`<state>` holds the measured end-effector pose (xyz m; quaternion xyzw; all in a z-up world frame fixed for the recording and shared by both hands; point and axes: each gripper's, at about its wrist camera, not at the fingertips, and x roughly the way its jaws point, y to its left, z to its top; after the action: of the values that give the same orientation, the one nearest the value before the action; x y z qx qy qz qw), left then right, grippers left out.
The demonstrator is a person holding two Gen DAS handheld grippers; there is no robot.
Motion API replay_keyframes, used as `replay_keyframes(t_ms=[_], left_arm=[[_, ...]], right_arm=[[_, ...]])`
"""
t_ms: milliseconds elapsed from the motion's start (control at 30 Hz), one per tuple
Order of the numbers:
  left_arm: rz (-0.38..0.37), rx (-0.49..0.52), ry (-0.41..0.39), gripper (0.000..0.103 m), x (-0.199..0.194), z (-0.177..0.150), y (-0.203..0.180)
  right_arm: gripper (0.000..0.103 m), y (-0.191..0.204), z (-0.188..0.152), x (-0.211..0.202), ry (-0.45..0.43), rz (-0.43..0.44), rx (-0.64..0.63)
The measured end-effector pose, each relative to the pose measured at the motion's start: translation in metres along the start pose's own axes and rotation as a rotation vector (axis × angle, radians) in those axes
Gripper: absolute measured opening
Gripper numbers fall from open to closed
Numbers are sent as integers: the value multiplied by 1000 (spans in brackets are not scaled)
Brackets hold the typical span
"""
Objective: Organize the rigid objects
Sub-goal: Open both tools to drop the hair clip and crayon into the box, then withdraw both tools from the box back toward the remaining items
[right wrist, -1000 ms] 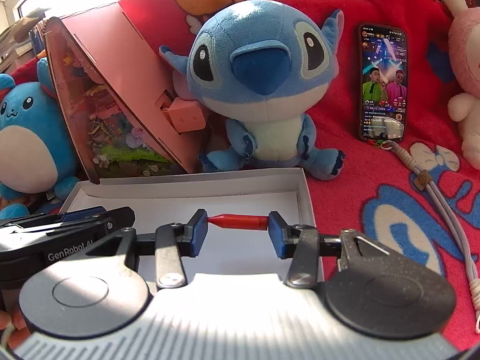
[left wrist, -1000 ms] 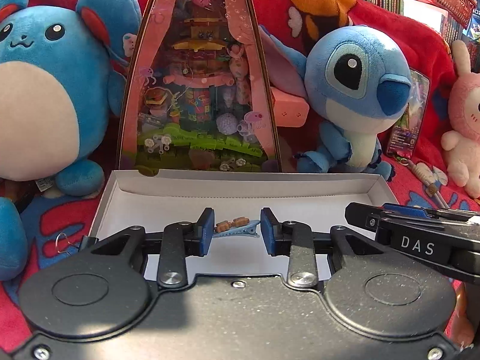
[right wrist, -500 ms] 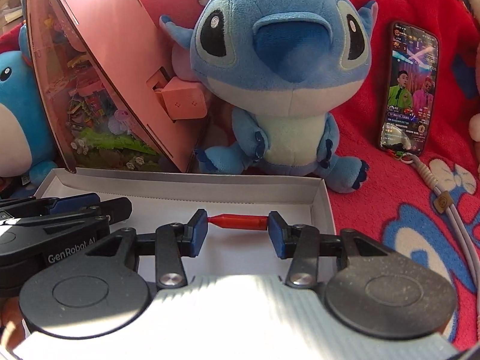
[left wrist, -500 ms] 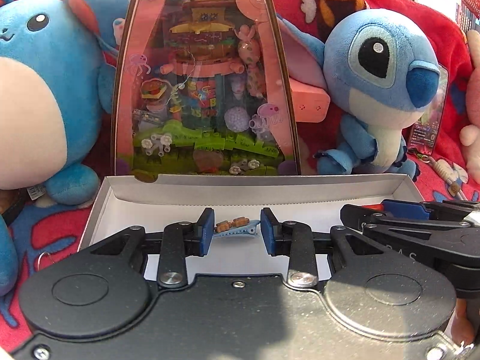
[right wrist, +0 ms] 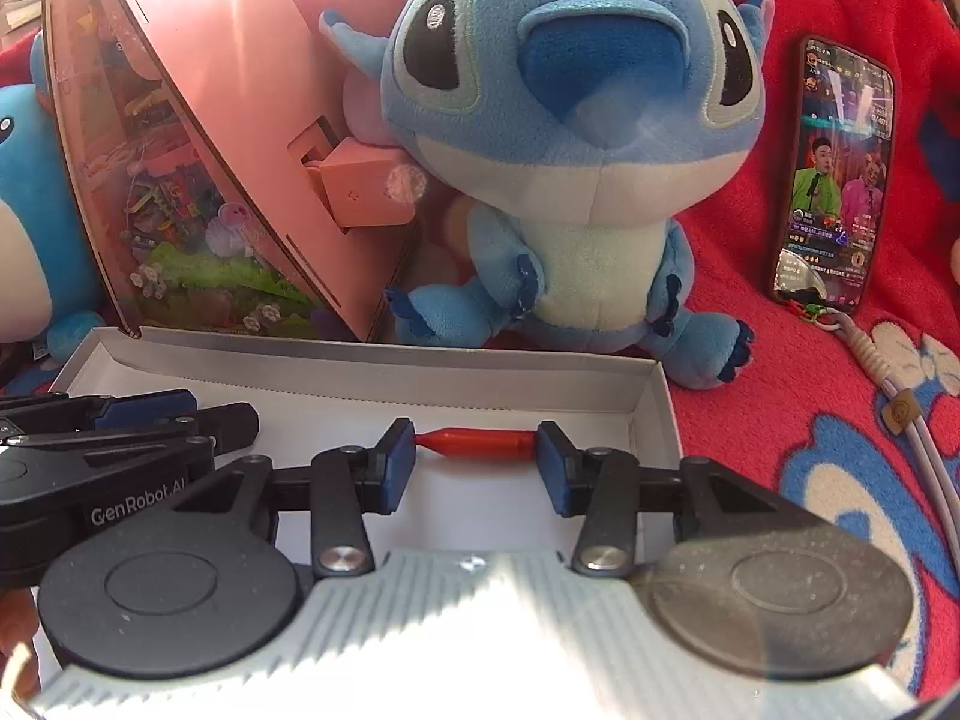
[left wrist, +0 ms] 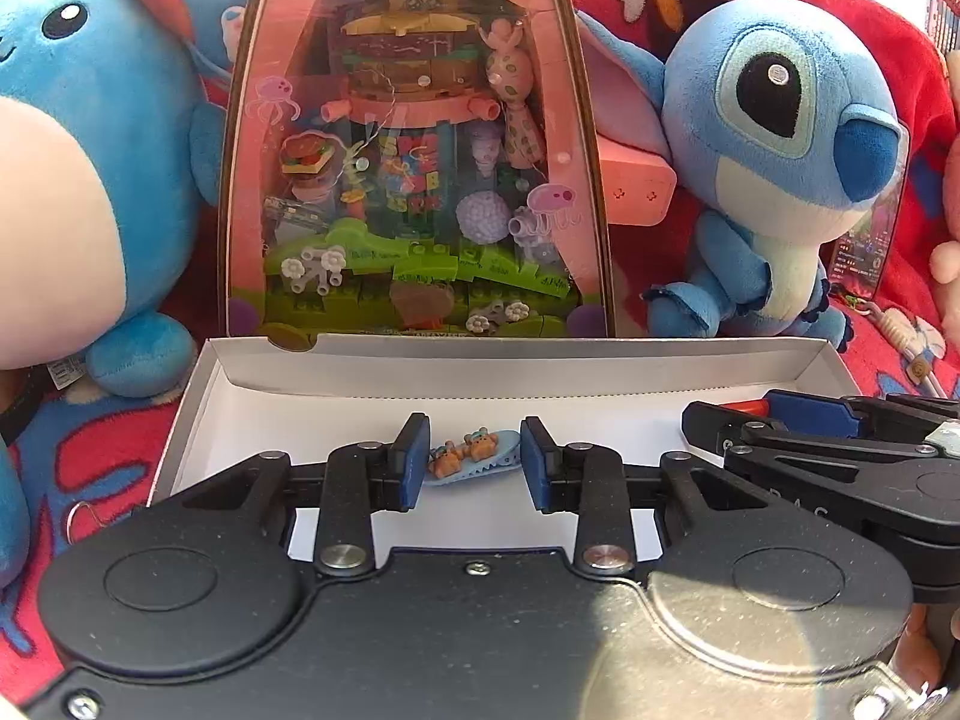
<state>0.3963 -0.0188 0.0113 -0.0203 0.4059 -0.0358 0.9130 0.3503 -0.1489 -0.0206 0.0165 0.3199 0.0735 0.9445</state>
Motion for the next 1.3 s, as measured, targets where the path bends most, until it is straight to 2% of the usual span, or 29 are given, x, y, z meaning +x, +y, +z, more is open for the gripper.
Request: replay_keyframes(t_ms=[67,100,133,233,333,400,533,733,867,967,1300], left_arm=[[2,-1,3,32,0,1,-1],[3,-2,4,32,0,1,-2],[2,-3,8,33,-1,2,-3],[-6,-8,22,46,-5,2,-2],[-9,-10,22,50,-14,0,0],[-3,11,2,62,-24,-3,0],[9,66,-42,72,-46,-10,0],[-33,72,-64,79,-83,-25,2],[-79,140,-88,83,-108,-41,-3],[-80,169,-99,84,-126,-56,-9],[-154,205,-147,85,-179,-106,-11]], right_arm=[[50,0,-1,0,-3,-1,4],[55,0,-1,-1,-4,-1,7],[55,-1,-1,-2,-5,-1,13],[62,-4,-1,-5,-4,1,31],[65,-9,-1,-13,-16,-1,44],[69,-13,-3,-19,-25,9,60],[76,-14,-9,-35,-40,11,41],[83,-11,-18,-64,-84,29,-9],[84,-7,-27,-85,-114,33,-51],[84,-4,-40,-103,-141,36,-96],[91,-2,-82,-161,-218,82,-151]])
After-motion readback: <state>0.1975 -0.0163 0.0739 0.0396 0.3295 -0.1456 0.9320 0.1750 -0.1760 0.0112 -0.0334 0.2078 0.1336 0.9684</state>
